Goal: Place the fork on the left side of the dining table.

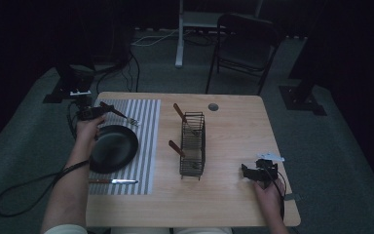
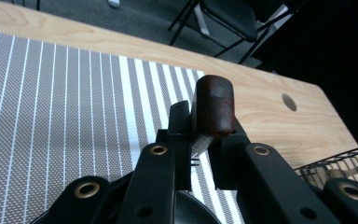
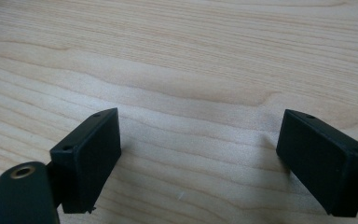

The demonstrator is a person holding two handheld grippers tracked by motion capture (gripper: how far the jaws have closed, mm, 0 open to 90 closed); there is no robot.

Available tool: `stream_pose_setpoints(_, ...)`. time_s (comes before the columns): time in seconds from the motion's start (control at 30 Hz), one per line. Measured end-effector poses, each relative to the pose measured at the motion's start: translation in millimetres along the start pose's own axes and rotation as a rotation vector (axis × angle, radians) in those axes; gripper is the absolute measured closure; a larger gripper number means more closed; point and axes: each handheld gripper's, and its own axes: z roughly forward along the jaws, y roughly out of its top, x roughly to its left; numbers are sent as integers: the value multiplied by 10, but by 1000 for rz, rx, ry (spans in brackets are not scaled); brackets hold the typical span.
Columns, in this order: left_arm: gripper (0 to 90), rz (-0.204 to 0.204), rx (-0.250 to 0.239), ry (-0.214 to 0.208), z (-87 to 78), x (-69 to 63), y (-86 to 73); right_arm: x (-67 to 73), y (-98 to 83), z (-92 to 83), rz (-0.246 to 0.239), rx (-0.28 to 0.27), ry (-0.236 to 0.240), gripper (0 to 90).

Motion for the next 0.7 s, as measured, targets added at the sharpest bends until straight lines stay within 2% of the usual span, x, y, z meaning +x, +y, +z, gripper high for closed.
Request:
stream_pose_setpoints(0.13,804,5,12,-4,2,16,-29,-3,-1,-2,-4,-1,3,136)
stream_pose_setpoints(0.27,803,-67,7,-18,52,130,1,2,6,4,4,1,-1,136)
stream_pose_setpoints(0.33,802,-66,10,-26,71,160,21,1,6,4,3,1,-1,136)
stream_pose_setpoints(0.43,782,-74,5,7,97,187,17,1,6,4,4,1,-1,136)
stream_pose_setpoints(0.47,772,-80,5,29,106,197,9,1,6,4,4,1,-1,136)
stream_pose_setpoints(0.53,739,-61,13,76,124,201,-2,1,6,4,4,1,-1,136)
stream_pose_setpoints(0.7,721,-59,18,93,136,197,6,1,6,4,4,1,-1,136)
